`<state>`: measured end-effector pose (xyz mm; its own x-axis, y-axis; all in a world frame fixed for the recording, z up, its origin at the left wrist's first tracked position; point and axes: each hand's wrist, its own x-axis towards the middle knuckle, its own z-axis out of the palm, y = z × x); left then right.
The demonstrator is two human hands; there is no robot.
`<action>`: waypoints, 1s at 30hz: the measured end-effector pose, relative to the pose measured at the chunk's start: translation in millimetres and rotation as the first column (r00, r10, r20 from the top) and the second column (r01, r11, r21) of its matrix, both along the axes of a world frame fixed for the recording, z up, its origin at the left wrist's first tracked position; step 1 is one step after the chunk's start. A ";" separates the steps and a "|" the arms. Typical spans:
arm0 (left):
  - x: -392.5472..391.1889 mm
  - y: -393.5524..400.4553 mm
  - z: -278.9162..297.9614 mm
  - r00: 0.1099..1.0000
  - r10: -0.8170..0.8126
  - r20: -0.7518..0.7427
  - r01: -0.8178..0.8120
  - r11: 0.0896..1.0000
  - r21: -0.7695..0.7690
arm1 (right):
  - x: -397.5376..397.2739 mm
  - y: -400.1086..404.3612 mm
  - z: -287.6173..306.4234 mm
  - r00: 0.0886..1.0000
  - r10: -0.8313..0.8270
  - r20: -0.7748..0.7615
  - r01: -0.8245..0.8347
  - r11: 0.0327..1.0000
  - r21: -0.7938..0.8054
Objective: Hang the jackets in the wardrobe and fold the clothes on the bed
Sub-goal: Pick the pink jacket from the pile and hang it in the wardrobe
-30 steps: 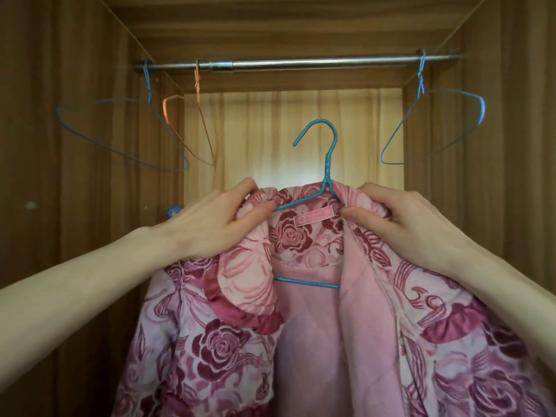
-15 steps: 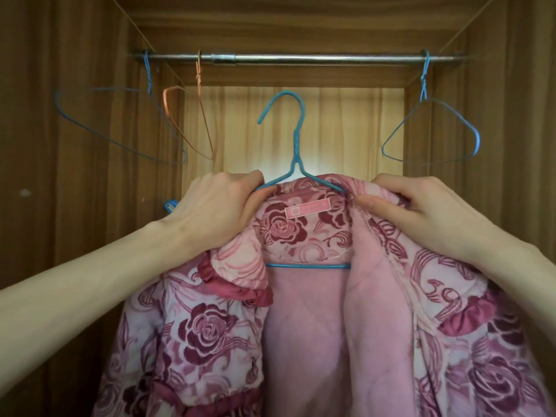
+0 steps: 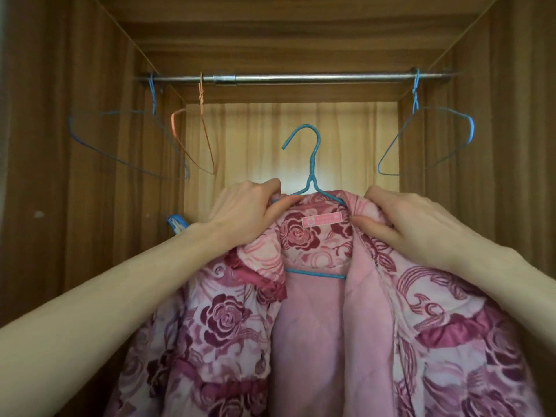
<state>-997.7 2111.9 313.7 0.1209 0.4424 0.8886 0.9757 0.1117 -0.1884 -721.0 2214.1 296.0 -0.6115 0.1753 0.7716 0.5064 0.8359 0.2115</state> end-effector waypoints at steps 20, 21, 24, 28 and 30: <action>10.0 63.0 59.3 0.786 -0.147 0.600 0.026 0.978 0.206 | -40.7 -34.2 119.8 0.852 -0.450 -0.267 0.500 0.850 0.164; 10.2 61.2 59.4 0.787 -0.169 0.594 0.030 0.971 0.236 | -43.8 -34.0 121.0 0.849 -0.456 -0.265 0.506 0.848 0.160; 7.4 63.0 53.4 0.820 -0.198 0.538 0.061 0.963 0.261 | -52.3 -35.4 129.4 0.837 -0.473 -0.276 0.515 0.851 0.102; -1.4 73.6 56.1 0.833 -0.285 0.473 0.237 0.958 0.159 | -65.1 -34.1 145.5 0.822 -0.487 -0.294 0.526 0.848 0.064; -1.7 79.6 63.6 0.792 -0.338 0.509 0.348 0.934 0.080 | -71.7 -32.9 152.9 0.812 -0.491 -0.316 0.532 0.845 0.053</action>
<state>-999.4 2191.5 377.3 -0.1967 0.4736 0.8585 0.9060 -0.2470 0.3438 -792.8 2181.2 448.9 -0.2169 0.2854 0.9335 0.9066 0.4134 0.0843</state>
